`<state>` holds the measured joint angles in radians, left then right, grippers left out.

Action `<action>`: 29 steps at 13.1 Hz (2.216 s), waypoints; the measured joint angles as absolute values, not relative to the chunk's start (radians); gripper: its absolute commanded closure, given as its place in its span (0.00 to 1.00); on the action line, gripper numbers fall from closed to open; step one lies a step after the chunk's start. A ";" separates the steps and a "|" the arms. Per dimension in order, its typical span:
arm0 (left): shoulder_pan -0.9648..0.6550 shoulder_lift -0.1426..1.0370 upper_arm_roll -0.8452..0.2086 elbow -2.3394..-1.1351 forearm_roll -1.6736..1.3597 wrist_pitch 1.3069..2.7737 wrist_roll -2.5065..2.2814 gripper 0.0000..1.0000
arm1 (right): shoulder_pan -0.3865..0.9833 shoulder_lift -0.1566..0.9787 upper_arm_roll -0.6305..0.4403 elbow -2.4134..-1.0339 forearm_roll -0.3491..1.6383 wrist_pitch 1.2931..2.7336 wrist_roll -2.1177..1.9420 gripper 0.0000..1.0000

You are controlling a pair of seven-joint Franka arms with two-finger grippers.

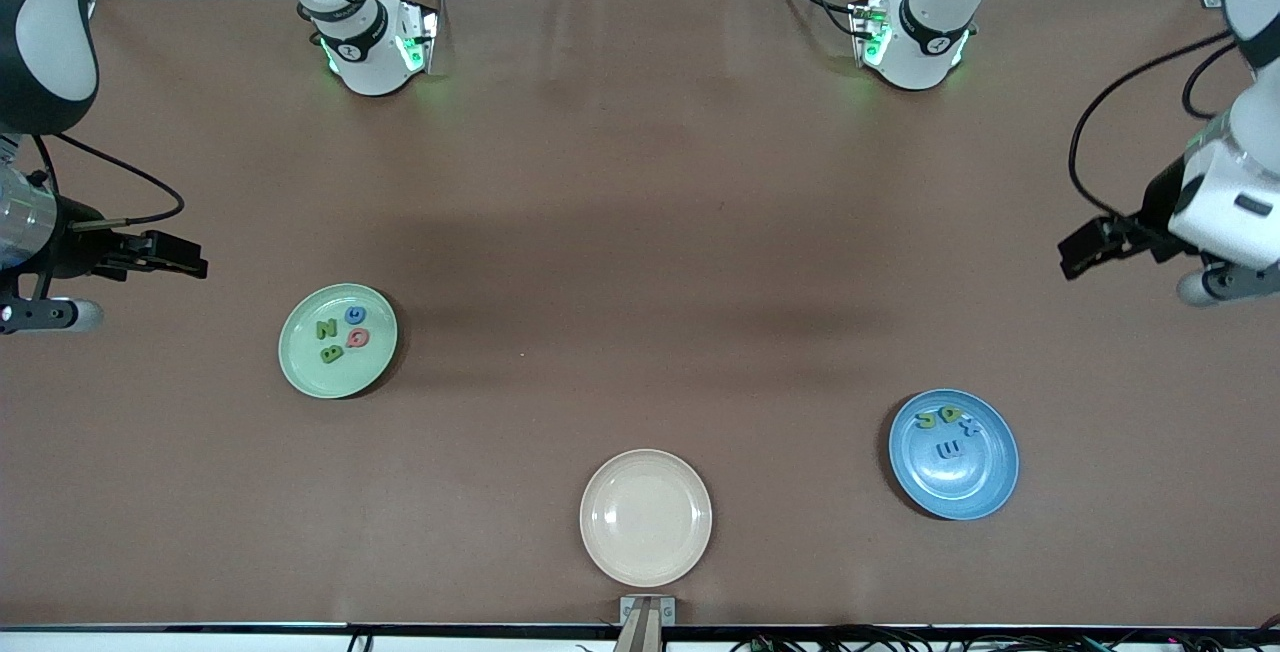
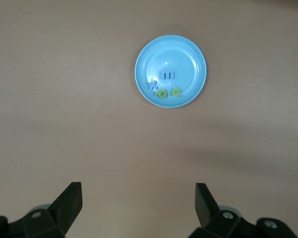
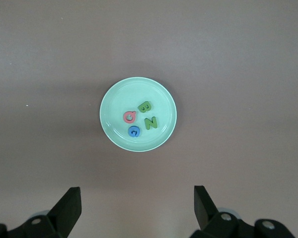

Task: Sort upper and lower case letters into plates

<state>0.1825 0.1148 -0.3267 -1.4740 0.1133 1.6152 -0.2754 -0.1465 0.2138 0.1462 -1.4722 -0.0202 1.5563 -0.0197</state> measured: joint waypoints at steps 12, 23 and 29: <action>0.056 -0.063 -0.194 -1.621 0.013 1.560 -0.185 0.00 | -0.028 -0.081 0.021 -1.780 -0.020 1.638 -0.025 0.00; 0.050 -0.094 -0.189 -1.644 0.011 1.554 -0.185 0.00 | -0.021 -0.158 0.016 -1.852 -0.020 1.671 -0.026 0.00; 0.051 -0.094 -0.187 -1.642 0.011 1.554 -0.157 0.00 | -0.021 -0.101 0.015 -1.763 -0.002 1.677 -0.025 0.00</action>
